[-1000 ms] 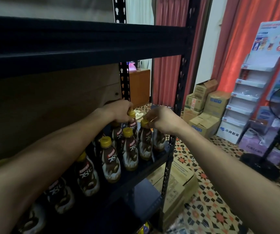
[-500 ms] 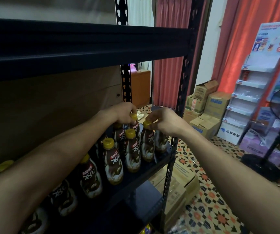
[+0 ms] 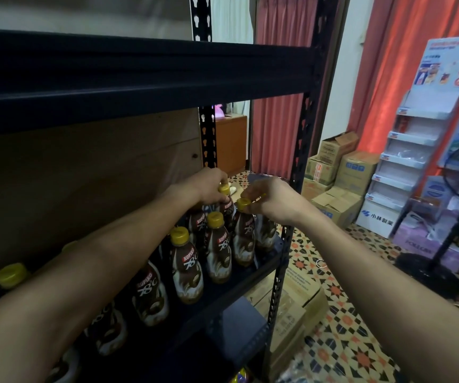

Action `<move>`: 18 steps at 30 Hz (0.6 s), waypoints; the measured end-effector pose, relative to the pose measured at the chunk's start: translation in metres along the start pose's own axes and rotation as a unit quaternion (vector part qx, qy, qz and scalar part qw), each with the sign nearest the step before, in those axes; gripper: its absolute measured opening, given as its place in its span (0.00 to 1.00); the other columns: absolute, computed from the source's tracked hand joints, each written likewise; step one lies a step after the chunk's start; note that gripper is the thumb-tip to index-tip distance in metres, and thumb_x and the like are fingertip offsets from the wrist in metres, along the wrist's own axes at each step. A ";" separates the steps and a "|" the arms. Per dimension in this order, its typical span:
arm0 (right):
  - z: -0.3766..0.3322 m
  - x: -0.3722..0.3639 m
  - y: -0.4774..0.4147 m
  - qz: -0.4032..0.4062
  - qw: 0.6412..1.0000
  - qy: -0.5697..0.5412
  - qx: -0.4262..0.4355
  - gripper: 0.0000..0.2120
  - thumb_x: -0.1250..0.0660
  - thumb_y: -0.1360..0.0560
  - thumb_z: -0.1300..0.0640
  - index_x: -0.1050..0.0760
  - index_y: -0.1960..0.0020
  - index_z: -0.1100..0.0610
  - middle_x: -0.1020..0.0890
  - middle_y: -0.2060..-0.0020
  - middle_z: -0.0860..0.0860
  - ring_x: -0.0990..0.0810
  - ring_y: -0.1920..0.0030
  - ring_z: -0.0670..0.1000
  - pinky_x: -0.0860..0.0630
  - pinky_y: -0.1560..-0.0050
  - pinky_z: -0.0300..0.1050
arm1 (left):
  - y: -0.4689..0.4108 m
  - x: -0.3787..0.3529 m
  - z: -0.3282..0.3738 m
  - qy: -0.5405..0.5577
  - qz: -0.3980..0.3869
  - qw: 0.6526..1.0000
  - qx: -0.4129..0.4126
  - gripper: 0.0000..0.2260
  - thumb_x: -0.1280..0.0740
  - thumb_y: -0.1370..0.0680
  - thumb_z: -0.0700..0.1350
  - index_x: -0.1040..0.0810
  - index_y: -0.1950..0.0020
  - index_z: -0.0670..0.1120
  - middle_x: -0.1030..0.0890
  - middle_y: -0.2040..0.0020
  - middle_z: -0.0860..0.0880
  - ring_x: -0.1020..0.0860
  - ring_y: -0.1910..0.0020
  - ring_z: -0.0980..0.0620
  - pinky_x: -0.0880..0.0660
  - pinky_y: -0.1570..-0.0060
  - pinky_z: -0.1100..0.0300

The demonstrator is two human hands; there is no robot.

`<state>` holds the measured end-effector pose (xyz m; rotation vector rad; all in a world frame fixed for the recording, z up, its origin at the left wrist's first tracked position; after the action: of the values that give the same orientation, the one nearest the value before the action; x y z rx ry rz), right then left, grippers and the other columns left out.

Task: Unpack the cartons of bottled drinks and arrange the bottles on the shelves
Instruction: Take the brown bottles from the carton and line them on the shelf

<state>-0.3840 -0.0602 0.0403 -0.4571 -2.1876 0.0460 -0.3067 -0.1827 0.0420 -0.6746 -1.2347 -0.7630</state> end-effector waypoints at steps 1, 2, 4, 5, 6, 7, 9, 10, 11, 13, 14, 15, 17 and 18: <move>0.000 0.000 0.000 0.000 1.000 0.002 0.001 0.15 0.24 0.26 0.55 0.18 0.41 0.56 0.16 0.45 0.50 0.18 0.45 0.50 0.21 0.42 0.48 | 0.000 0.000 0.001 -0.005 0.002 1.000 0.000 0.18 0.28 0.24 0.48 0.24 0.36 0.45 0.22 0.41 0.47 0.24 0.45 0.50 0.28 0.48 0.58; 0.000 0.000 -0.001 0.001 1.000 0.001 0.001 0.15 0.24 0.26 0.54 0.18 0.41 0.56 0.15 0.46 0.50 0.18 0.46 0.50 0.21 0.42 0.49 | 0.000 0.001 0.001 -0.008 0.002 1.000 -0.002 0.18 0.28 0.24 0.48 0.24 0.36 0.45 0.22 0.42 0.47 0.24 0.45 0.49 0.28 0.47 0.57; 0.000 0.000 0.000 0.002 1.000 0.001 0.001 0.14 0.24 0.26 0.53 0.18 0.42 0.55 0.15 0.46 0.50 0.18 0.47 0.50 0.21 0.43 0.49 | 0.002 0.001 0.003 -0.017 0.002 1.000 -0.008 0.16 0.28 0.24 0.49 0.24 0.38 0.46 0.21 0.44 0.48 0.24 0.48 0.50 0.27 0.49 0.57; -0.001 0.000 0.001 0.003 1.000 0.004 0.002 0.14 0.24 0.26 0.53 0.18 0.42 0.55 0.15 0.47 0.49 0.18 0.47 0.50 0.21 0.44 0.49 | 0.002 0.002 0.004 -0.023 0.002 1.000 -0.013 0.15 0.28 0.23 0.49 0.24 0.39 0.47 0.21 0.45 0.49 0.25 0.50 0.51 0.27 0.50 0.57; -0.001 -0.001 0.001 0.004 1.000 0.006 0.003 0.14 0.24 0.26 0.52 0.18 0.42 0.55 0.15 0.47 0.49 0.18 0.47 0.49 0.21 0.44 0.48 | 0.003 0.002 0.004 -0.028 0.001 0.999 -0.017 0.15 0.29 0.23 0.49 0.24 0.39 0.47 0.22 0.46 0.50 0.25 0.50 0.52 0.28 0.51 0.58; -0.001 -0.001 0.001 0.006 1.000 0.007 0.005 0.14 0.24 0.26 0.52 0.18 0.43 0.55 0.15 0.47 0.48 0.18 0.48 0.49 0.20 0.45 0.48 | 0.003 0.001 0.004 -0.030 0.000 0.999 -0.018 0.14 0.29 0.23 0.49 0.24 0.39 0.47 0.22 0.47 0.50 0.26 0.50 0.52 0.29 0.52 0.58; -0.001 -0.001 0.001 0.008 1.000 0.004 0.006 0.13 0.24 0.26 0.52 0.18 0.44 0.54 0.15 0.49 0.47 0.18 0.49 0.48 0.20 0.45 0.48 | 0.003 0.002 0.004 -0.032 0.003 0.999 -0.018 0.15 0.29 0.23 0.49 0.24 0.39 0.47 0.22 0.47 0.50 0.26 0.50 0.52 0.29 0.52 0.58; 0.000 -0.001 0.001 0.008 1.000 0.002 0.005 0.13 0.24 0.27 0.53 0.18 0.44 0.54 0.15 0.49 0.47 0.18 0.48 0.48 0.20 0.45 0.48 | 0.003 0.002 0.004 -0.034 0.003 0.999 -0.017 0.15 0.29 0.23 0.50 0.24 0.39 0.47 0.22 0.47 0.50 0.26 0.50 0.52 0.29 0.52 0.58; 0.000 0.000 0.001 0.007 1.000 0.002 0.002 0.13 0.24 0.27 0.53 0.18 0.44 0.54 0.15 0.48 0.48 0.17 0.48 0.48 0.20 0.45 0.48 | 0.004 0.003 0.004 -0.035 0.003 0.999 -0.017 0.15 0.29 0.23 0.50 0.24 0.38 0.47 0.22 0.47 0.50 0.26 0.50 0.52 0.29 0.51 0.57; 0.001 0.001 0.002 -0.003 1.000 0.002 -0.003 0.17 0.23 0.27 0.55 0.20 0.40 0.54 0.16 0.47 0.48 0.17 0.48 0.49 0.19 0.45 0.49 | 0.004 0.003 0.006 -0.043 -0.001 0.999 -0.017 0.17 0.29 0.23 0.50 0.25 0.37 0.46 0.22 0.47 0.49 0.26 0.49 0.51 0.28 0.51 0.57; 0.001 0.001 0.003 -0.012 1.000 0.000 -0.004 0.20 0.23 0.28 0.56 0.21 0.37 0.54 0.16 0.46 0.49 0.16 0.48 0.49 0.18 0.46 0.51 | 0.004 0.003 0.006 -0.047 -0.004 0.999 -0.016 0.18 0.29 0.23 0.51 0.25 0.35 0.46 0.22 0.45 0.48 0.25 0.48 0.50 0.28 0.50 0.57; 0.000 0.003 0.004 -0.020 1.000 -0.004 -0.003 0.23 0.23 0.29 0.58 0.23 0.35 0.53 0.16 0.46 0.49 0.16 0.49 0.49 0.18 0.46 0.51 | 0.004 0.003 0.006 -0.053 -0.005 0.998 -0.017 0.20 0.29 0.23 0.51 0.26 0.34 0.46 0.22 0.43 0.47 0.25 0.46 0.49 0.28 0.50 0.56; -0.003 0.013 0.004 -0.012 1.000 -0.013 0.000 0.26 0.24 0.29 0.62 0.25 0.32 0.53 0.17 0.44 0.49 0.16 0.49 0.48 0.17 0.46 0.51 | 0.002 0.003 0.003 -0.058 -0.011 0.998 -0.018 0.26 0.29 0.23 0.54 0.28 0.29 0.45 0.22 0.38 0.46 0.24 0.41 0.47 0.27 0.48 0.56; -0.002 0.021 0.004 0.009 1.000 -0.009 0.000 0.26 0.24 0.28 0.63 0.24 0.32 0.52 0.17 0.44 0.48 0.16 0.48 0.48 0.18 0.46 0.48 | 0.001 0.004 0.002 -0.054 -0.014 0.998 -0.018 0.28 0.29 0.24 0.55 0.30 0.28 0.46 0.23 0.35 0.46 0.24 0.39 0.47 0.27 0.46 0.55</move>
<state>-0.3925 -0.0492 0.0573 -0.4770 -2.2019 0.0606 -0.3069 -0.1809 0.0461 -0.7386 -1.3333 -0.7816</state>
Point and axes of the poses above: each hand's wrist, its own y-axis away from the middle knuckle, its own x-axis out of the back of the hand, z = x × y, the point moved 9 cm from there along -y, towards the middle knuckle
